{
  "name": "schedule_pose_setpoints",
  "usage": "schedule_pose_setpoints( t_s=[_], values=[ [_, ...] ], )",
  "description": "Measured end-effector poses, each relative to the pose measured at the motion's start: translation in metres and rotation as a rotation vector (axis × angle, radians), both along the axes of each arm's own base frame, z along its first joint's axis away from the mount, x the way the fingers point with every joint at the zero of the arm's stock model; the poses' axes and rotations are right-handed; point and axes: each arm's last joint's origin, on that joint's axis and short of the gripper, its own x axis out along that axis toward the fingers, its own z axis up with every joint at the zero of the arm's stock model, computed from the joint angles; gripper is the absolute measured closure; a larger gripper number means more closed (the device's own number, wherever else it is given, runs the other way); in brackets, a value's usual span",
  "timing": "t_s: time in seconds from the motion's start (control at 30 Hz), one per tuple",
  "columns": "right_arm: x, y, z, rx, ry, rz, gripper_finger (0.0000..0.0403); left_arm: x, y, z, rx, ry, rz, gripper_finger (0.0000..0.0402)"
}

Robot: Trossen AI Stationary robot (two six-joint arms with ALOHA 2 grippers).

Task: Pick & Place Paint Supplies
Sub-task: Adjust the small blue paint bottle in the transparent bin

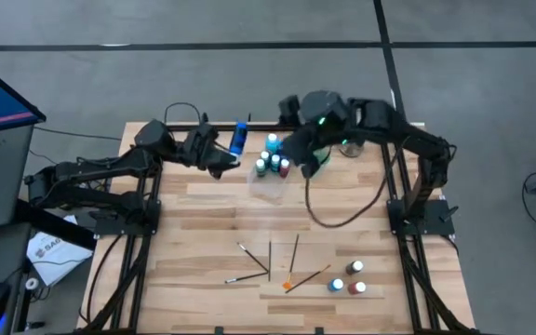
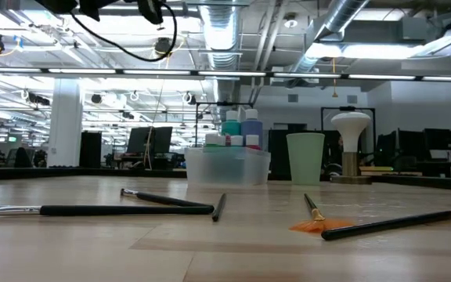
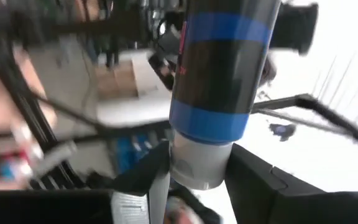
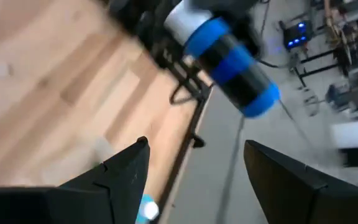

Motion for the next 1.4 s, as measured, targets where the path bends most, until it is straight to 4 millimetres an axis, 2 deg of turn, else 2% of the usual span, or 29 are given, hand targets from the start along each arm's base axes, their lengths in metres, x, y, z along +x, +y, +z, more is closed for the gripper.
schedule_pose_setpoints(
  t_s=[0.13, 0.33, 0.6, 0.67, 0.97, 1.2, 1.4],
  values=[
    [0.014, 0.019, -0.005, -0.170, 0.008, 0.028, 0.0148, 0.002, -0.006, -0.001, -0.193, 0.062, -0.088, 0.0275],
    [0.027, 0.036, -0.012, -0.202, -0.003, 0.071, 0.0148, 0.004, -0.014, -0.001, -0.368, 0.123, -0.163, 0.0269],
    [0.052, 0.037, -0.024, -0.189, -0.038, 0.066, 0.0148, 0.006, -0.020, -0.001, -0.449, 0.152, -0.206, 0.0272],
    [0.053, 0.036, -0.030, -0.190, 0.000, 0.071, 0.0148, 0.006, -0.020, -0.001, -0.473, 0.157, -0.205, 0.0271],
    [0.067, 0.037, -0.037, -0.175, -0.033, 0.063, 0.0148, 0.006, -0.019, -0.001, -0.489, 0.148, -0.179, 0.0271],
    [0.073, 0.037, -0.037, -0.173, -0.078, 0.058, 0.0149, 0.006, -0.018, -0.001, -0.529, 0.143, -0.150, 0.0271],
    [0.079, 0.037, -0.043, -0.165, -0.068, 0.060, 0.0188, 0.006, -0.018, -0.001, -0.535, 0.145, -0.148, 0.0270]
  ],
)
